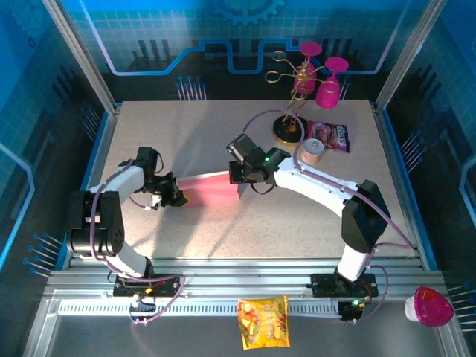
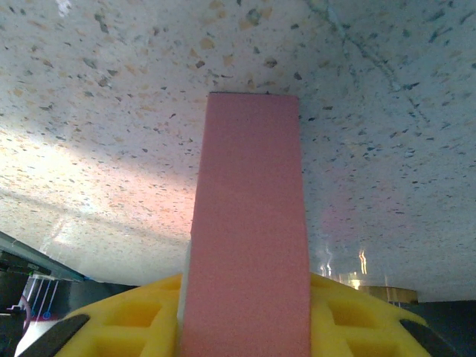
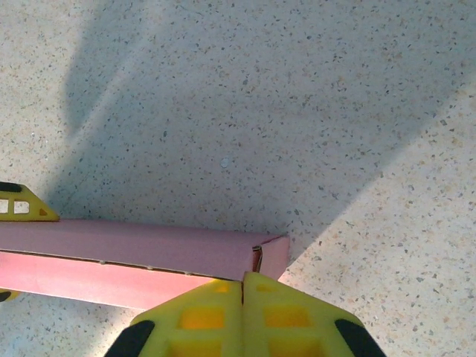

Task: Fold the paper box

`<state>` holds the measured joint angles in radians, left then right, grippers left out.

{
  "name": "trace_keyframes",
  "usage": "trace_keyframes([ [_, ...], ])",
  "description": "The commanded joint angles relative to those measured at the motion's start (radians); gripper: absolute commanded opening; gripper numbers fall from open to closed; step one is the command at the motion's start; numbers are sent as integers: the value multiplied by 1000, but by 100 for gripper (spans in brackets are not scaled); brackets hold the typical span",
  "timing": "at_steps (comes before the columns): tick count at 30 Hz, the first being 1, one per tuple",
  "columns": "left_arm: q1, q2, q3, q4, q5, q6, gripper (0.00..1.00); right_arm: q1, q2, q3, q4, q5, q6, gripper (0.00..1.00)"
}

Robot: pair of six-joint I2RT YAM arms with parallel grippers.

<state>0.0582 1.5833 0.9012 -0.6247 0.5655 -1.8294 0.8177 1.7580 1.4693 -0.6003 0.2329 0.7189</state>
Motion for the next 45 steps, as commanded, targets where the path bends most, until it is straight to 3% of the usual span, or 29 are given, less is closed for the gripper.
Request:
trace_keyframes([
  [1,17,27,-2,-6,-52,18,9,31,19,-25,-42,-31,54,0],
  [12,19,44,3,8,-44,6,9,58,25,0,-53,-8,204,0],
  [22,44,64,20,10,-36,53,12,99,6,-131,38,113,123,0],
  [27,68,53,15,58,-24,91,30,109,18,-135,34,154,109,0],
  [31,94,15,9,82,-14,130,53,110,20,-113,24,176,99,0],
  [37,154,-68,63,10,-48,306,81,103,43,-47,-17,187,88,0],
  [41,175,-118,109,-104,-127,449,86,94,62,-14,-39,180,88,0],
  [44,183,-154,174,-214,-260,601,90,87,78,14,-62,175,88,0],
  [45,178,-168,210,-258,-319,679,86,84,81,21,-65,172,88,0],
])
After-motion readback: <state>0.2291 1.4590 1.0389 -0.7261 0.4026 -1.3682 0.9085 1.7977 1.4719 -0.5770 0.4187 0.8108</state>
